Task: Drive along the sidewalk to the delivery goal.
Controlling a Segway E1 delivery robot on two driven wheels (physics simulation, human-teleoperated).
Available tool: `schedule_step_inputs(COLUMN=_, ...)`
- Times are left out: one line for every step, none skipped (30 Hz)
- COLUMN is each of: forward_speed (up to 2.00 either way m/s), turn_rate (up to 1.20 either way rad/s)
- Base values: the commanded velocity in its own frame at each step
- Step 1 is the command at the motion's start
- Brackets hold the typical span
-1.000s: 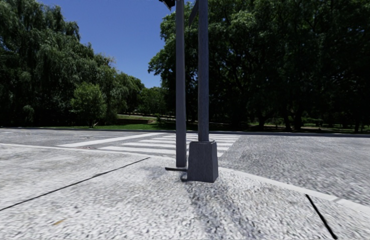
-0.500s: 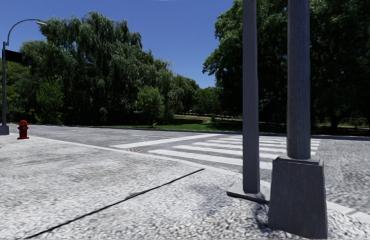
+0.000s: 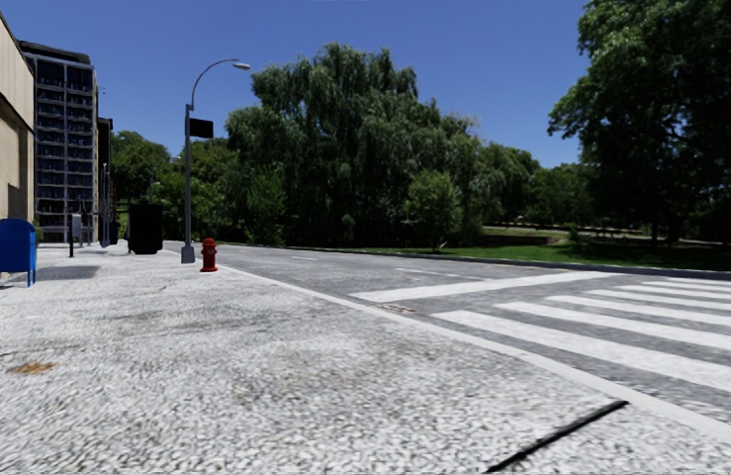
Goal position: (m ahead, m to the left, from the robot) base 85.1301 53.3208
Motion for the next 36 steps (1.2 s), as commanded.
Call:
schedule_step_inputs(forward_speed=2.00, turn_rate=0.84)
schedule_step_inputs(forward_speed=2.00, turn_rate=0.84)
schedule_step_inputs(forward_speed=2.00, turn_rate=0.84)
schedule_step_inputs(forward_speed=2.00, turn_rate=0.84)
schedule_step_inputs(forward_speed=2.00, turn_rate=0.84)
schedule_step_inputs(forward_speed=2.00, turn_rate=0.84)
schedule_step_inputs(forward_speed=2.00, turn_rate=0.84)
schedule_step_inputs(forward_speed=2.00, turn_rate=0.84)
schedule_step_inputs(forward_speed=2.00, turn_rate=0.84)
schedule_step_inputs(forward_speed=2.00, turn_rate=0.84)
schedule_step_inputs(forward_speed=2.00, turn_rate=0.84)
schedule_step_inputs(forward_speed=2.00, turn_rate=0.84)
schedule_step_inputs(forward_speed=2.00, turn_rate=0.84)
schedule_step_inputs(forward_speed=2.00, turn_rate=0.84)
schedule_step_inputs(forward_speed=2.00, turn_rate=0.22)
schedule_step_inputs(forward_speed=2.00, turn_rate=0.00)
schedule_step_inputs(forward_speed=2.00, turn_rate=0.00)
schedule_step_inputs(forward_speed=2.00, turn_rate=0.00)
schedule_step_inputs(forward_speed=2.00, turn_rate=0.00)
schedule_step_inputs(forward_speed=2.00, turn_rate=0.00)
schedule_step_inputs(forward_speed=2.00, turn_rate=0.00)
schedule_step_inputs(forward_speed=2.00, turn_rate=0.00)
schedule_step_inputs(forward_speed=2.00, turn_rate=0.00)
schedule_step_inputs(forward_speed=2.00, turn_rate=0.00)
schedule_step_inputs(forward_speed=2.00, turn_rate=0.00)
schedule_step_inputs(forward_speed=2.00, turn_rate=0.00)
schedule_step_inputs(forward_speed=2.00, turn_rate=0.00)
schedule_step_inputs(forward_speed=2.00, turn_rate=0.00)
schedule_step_inputs(forward_speed=2.00, turn_rate=0.00)
schedule_step_inputs(forward_speed=2.00, turn_rate=0.00)
schedule_step_inputs(forward_speed=2.00, turn_rate=0.00)
schedule_step_inputs(forward_speed=2.00, turn_rate=0.00)
schedule_step_inputs(forward_speed=2.00, turn_rate=0.00)
schedule_step_inputs(forward_speed=2.00, turn_rate=0.00)
schedule_step_inputs(forward_speed=2.00, turn_rate=0.00)
schedule_step_inputs(forward_speed=2.00, turn_rate=0.00)
